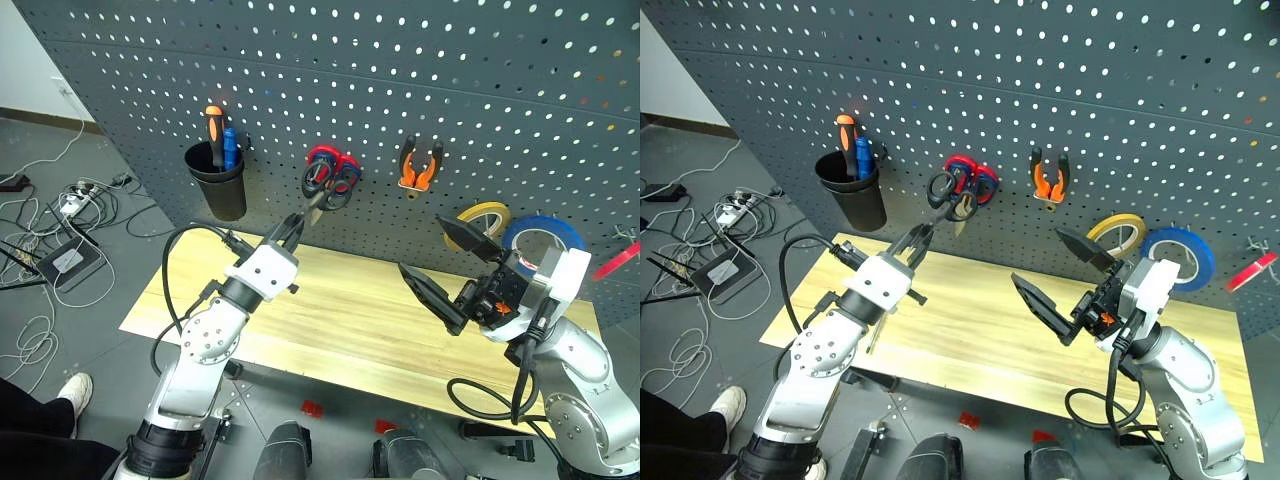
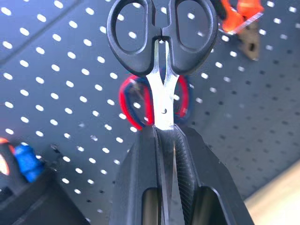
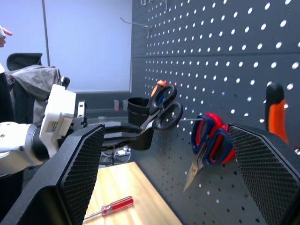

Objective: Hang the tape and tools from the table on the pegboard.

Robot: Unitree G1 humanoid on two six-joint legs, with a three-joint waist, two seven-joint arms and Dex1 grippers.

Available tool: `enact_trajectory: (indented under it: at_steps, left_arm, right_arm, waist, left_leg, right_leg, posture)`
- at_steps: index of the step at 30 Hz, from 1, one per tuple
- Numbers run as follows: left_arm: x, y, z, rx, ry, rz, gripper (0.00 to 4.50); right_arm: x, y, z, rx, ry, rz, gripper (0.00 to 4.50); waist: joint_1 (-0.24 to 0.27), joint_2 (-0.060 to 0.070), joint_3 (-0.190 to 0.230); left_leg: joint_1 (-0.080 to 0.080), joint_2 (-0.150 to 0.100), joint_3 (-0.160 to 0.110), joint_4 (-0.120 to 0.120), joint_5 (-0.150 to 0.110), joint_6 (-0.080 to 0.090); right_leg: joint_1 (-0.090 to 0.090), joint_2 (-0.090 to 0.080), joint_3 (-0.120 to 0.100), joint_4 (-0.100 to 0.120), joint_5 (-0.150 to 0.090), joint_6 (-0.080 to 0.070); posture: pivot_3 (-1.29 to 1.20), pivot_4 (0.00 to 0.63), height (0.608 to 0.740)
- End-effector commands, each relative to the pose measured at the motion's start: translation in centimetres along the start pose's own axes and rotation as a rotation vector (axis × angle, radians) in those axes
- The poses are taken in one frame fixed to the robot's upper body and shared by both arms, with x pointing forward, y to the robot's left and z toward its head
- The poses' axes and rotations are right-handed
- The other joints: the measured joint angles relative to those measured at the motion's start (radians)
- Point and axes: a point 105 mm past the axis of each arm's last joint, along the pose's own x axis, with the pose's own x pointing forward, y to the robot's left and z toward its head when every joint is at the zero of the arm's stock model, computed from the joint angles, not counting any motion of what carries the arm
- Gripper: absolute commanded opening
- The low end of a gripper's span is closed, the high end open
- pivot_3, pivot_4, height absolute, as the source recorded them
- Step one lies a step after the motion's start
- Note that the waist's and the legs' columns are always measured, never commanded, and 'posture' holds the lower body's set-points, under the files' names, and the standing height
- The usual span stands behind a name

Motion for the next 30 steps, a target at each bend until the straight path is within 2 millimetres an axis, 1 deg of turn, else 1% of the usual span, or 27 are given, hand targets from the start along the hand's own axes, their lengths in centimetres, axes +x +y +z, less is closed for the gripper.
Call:
enact_trajectory:
  at_steps: [1,6,14,17,25,30]
  left_arm:
    - [0.4,0.7,0.0,-0.011,-0.011,0.034,0.15]
    - [0.6,-0.1,-0.9,-0.065,0.02,0.007,0.15]
    - [0.2,0.1,-2.6,-0.132,0.087,0.043,0.15]
    - [0.7,0.3,-3.4,-0.155,0.111,0.042,0.15]
    - [2.0,0.3,-4.5,-0.169,0.138,0.012,0.15]
    - [2.4,0.1,-4.5,-0.175,0.132,0.008,0.15]
  right_arm:
    - [0.3,-0.3,0.9,-0.054,-0.035,-0.013,4.5]
    - [0.0,-0.7,0.5,-0.076,-0.018,-0.029,4.5]
    - [-0.4,-0.8,0.2,-0.079,0.004,-0.048,4.5]
    - [-0.6,-0.7,-0.1,-0.077,0.017,-0.052,4.5]
    - [-0.5,-0.7,-0.1,-0.078,0.019,-0.061,4.5]
    - [-0.5,-0.6,0.0,-0.079,0.021,-0.071,4.5]
  waist:
    - [-0.004,0.0,-0.005]
    - [-0.008,0.0,-0.011]
    - [-0.011,0.001,-0.016]
    - [-0.012,0.001,-0.02]
    - [-0.024,0.001,-0.022]
    - [-0.033,0.001,-0.022]
  left_leg:
    - [0.001,0.0,0.0,-0.001,0.0,0.0]
    - [0.002,0.001,0.0,-0.001,0.0,0.0]
    - [0.003,0.001,-0.001,0.0,0.0,0.0]
    - [0.003,0.0,-0.002,0.0,0.0,0.0]
    - [0.005,0.001,-0.005,0.0,0.0,0.0]
    - [0.005,0.001,-0.006,0.001,0.0,0.0]
  right_leg:
    - [0.0,0.0,0.0,0.0,0.0,0.0]
    - [0.001,0.002,0.001,0.001,0.0,0.0]
    - [0.004,0.005,0.002,0.002,0.0,0.0]
    - [0.006,0.006,0.002,0.002,0.0,0.0]
    - [0.01,0.008,0.002,0.001,0.0,0.0]
    - [0.012,0.009,0.002,0.001,0.0,0.0]
  posture:
    - [-0.08,0.092,0.74]
    - [-0.09,0.094,0.74]
    - [-0.1,0.105,0.74]
    - [-0.11,0.106,0.74]
    - [-0.12,0.113,0.74]
    - [-0.13,0.117,0.74]
